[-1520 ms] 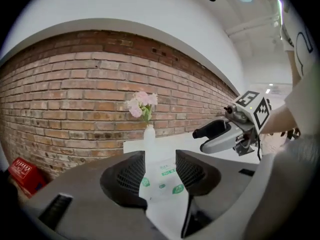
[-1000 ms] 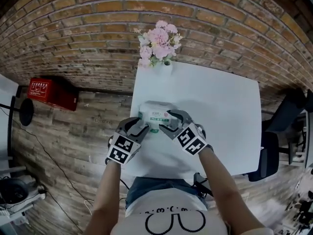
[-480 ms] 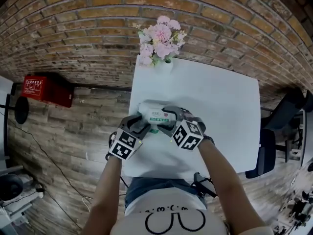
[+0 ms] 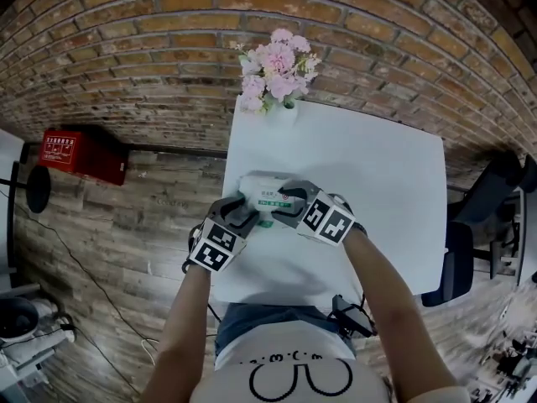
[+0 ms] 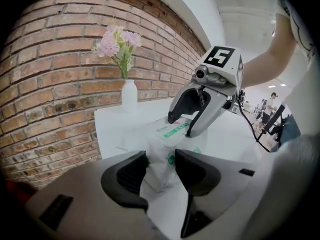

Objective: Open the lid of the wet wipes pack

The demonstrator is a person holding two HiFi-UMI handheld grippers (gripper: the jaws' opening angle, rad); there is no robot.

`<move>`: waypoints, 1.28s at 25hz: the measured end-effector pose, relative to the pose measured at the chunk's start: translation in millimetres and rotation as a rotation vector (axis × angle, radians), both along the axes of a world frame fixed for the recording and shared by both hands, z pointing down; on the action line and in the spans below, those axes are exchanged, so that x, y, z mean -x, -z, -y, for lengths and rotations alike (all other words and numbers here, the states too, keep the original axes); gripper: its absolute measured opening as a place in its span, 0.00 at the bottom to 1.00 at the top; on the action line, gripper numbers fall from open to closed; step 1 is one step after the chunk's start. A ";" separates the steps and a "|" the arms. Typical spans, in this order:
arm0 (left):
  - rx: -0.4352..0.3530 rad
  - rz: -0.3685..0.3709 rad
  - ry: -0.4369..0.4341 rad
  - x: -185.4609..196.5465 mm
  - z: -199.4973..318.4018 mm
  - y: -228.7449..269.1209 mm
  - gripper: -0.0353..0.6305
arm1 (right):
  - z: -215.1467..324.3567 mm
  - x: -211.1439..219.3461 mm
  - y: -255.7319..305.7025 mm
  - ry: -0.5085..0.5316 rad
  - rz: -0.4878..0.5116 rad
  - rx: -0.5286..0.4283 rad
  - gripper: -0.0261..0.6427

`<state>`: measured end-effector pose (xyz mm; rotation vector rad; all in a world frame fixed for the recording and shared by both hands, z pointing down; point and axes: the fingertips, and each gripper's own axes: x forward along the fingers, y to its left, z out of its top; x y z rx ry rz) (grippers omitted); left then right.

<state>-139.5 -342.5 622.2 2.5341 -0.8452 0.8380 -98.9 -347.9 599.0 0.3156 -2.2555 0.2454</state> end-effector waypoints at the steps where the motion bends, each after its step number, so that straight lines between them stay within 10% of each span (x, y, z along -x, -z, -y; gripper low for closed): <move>1: -0.001 0.001 -0.003 -0.2 0.0 0.0 0.33 | 1.2 -0.6 1.0 -0.007 0.010 0.027 0.35; 7: -0.001 0.004 -0.002 -1.8 0.2 1.6 0.33 | 3.9 -2.8 7.4 0.000 0.020 0.079 0.33; 16: 0.005 0.013 -0.001 -0.1 -1.1 1.0 0.33 | 36.0 -12.1 44.7 -0.095 0.064 -0.115 0.10; 32: 0.000 0.004 -0.001 -0.1 -0.1 0.9 0.33 | 93.6 -29.0 5.1 -0.397 -0.061 -0.239 0.14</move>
